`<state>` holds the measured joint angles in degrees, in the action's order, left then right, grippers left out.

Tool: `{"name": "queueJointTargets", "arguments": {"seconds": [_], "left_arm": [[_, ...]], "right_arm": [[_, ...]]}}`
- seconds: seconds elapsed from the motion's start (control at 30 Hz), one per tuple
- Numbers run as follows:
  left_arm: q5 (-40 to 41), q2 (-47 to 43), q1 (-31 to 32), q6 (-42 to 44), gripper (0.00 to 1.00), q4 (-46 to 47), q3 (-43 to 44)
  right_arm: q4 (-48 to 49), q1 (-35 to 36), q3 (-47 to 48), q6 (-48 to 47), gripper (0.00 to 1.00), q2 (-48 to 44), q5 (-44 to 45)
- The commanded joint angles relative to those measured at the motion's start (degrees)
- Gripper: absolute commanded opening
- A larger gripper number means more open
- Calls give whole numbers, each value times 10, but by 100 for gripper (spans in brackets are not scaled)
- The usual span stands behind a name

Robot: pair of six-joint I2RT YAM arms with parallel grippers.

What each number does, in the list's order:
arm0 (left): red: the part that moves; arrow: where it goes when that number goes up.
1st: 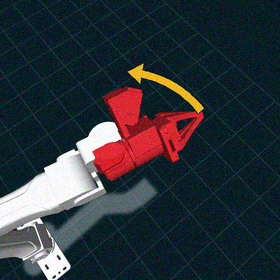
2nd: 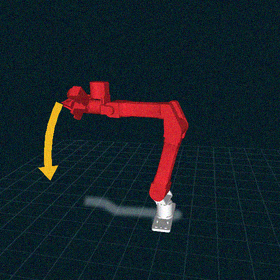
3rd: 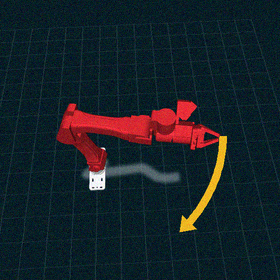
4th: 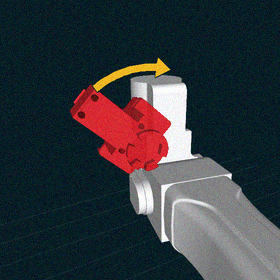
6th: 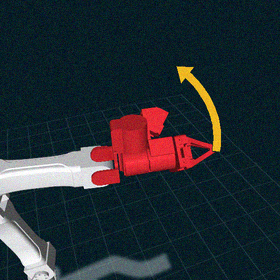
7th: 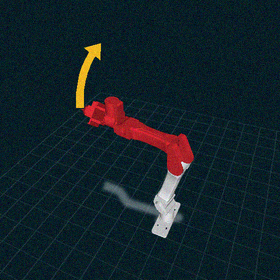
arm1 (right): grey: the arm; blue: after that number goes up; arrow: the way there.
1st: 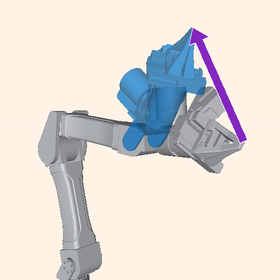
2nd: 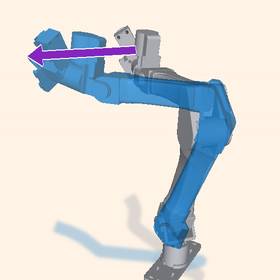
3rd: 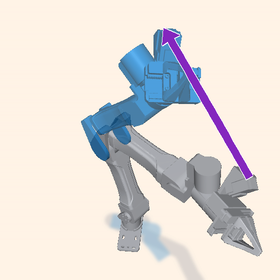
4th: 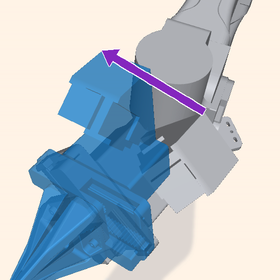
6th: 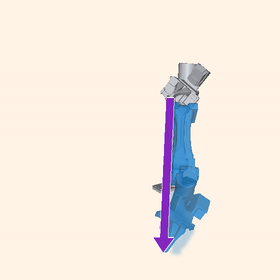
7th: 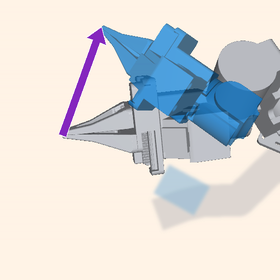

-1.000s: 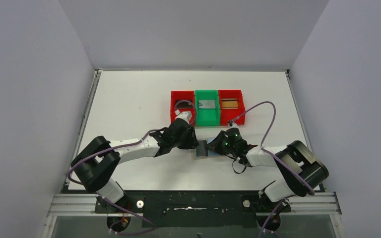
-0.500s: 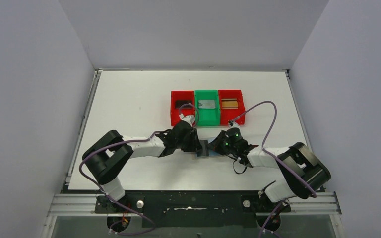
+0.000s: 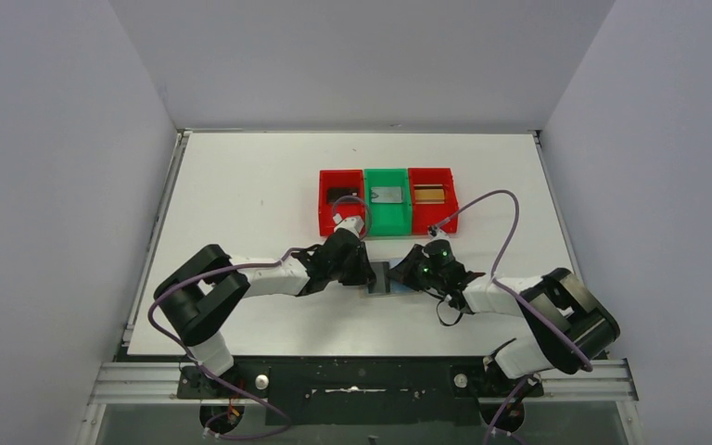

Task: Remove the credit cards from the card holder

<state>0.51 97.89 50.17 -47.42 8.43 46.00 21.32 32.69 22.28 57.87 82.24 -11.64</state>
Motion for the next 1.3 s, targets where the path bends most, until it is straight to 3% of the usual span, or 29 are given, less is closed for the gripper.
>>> {"name": "queueJointTargets", "arguments": {"seconds": [0.0, 0.17, 0.27, 0.47, 0.67, 0.83, 1.1, 1.27], "left_arm": [[26, 10, 5, 14, 17, -77, -17], [25, 7, 8, 18, 12, -80, -20], [26, 5, 8, 21, 11, -81, -19], [26, 3, 9, 22, 8, -82, -18], [25, 1, 9, 26, 8, -81, -17], [31, -5, 9, 26, 8, -83, -18], [19, -1, 11, 34, 8, -78, -11], [9, 3, 14, 40, 8, -75, -9]], "right_arm": [[43, -4, -5, 0, 8, 5, -20], [84, -4, -19, 16, 21, 21, -29], [79, -5, -13, 8, 24, 30, -33], [83, -5, -16, 3, 21, 35, -32], [70, -4, -9, -9, 11, 30, -30], [11, -5, -10, -16, 2, -16, 23], [-25, -9, -6, -31, 4, -40, 26], [26, -9, -13, -15, 16, -18, -6]]}}
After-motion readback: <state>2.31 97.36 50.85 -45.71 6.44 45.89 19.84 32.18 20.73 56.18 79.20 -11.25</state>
